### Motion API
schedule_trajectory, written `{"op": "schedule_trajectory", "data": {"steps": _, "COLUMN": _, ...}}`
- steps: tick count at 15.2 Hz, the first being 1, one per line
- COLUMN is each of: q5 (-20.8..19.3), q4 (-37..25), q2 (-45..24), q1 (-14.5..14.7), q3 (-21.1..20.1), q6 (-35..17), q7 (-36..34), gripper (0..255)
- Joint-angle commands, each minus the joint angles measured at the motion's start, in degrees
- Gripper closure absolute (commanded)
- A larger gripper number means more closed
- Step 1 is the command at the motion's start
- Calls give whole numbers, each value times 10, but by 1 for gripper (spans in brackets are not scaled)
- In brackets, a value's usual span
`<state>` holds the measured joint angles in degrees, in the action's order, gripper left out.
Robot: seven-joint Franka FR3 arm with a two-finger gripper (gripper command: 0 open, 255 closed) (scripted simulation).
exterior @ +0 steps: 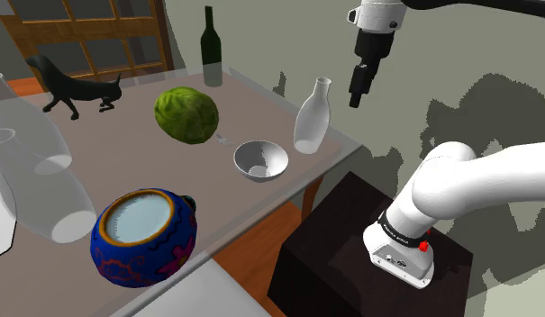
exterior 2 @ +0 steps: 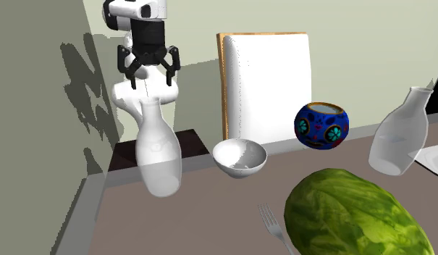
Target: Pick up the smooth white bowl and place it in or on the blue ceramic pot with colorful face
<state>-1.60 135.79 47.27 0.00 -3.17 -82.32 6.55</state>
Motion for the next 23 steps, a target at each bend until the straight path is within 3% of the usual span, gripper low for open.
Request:
{"op": "schedule_trajectory", "data": {"steps": 1, "q5": 0, "q4": 0, "q2": 0, "q1": 0, "q3": 0, "q6": 0, "q7": 0, "gripper": 0}}
{"op": "schedule_trajectory", "data": {"steps": 10, "q5": 60, "q4": 42, "q2": -102, "q1": 18, "q3": -43, "q6": -183, "q7": -56, "gripper": 0}}
{"op": "schedule_trajectory", "data": {"steps": 18, "q5": 95, "q4": 25, "q2": -236, "q1": 30, "q3": -82, "q6": -339, "q7": -96, "gripper": 0}}
{"op": "schedule_trajectory", "data": {"steps": 23, "q5": 98, "q4": 40, "q2": -267, "q1": 32, "q3": -90, "q6": -390, "q7": -101, "gripper": 0}}
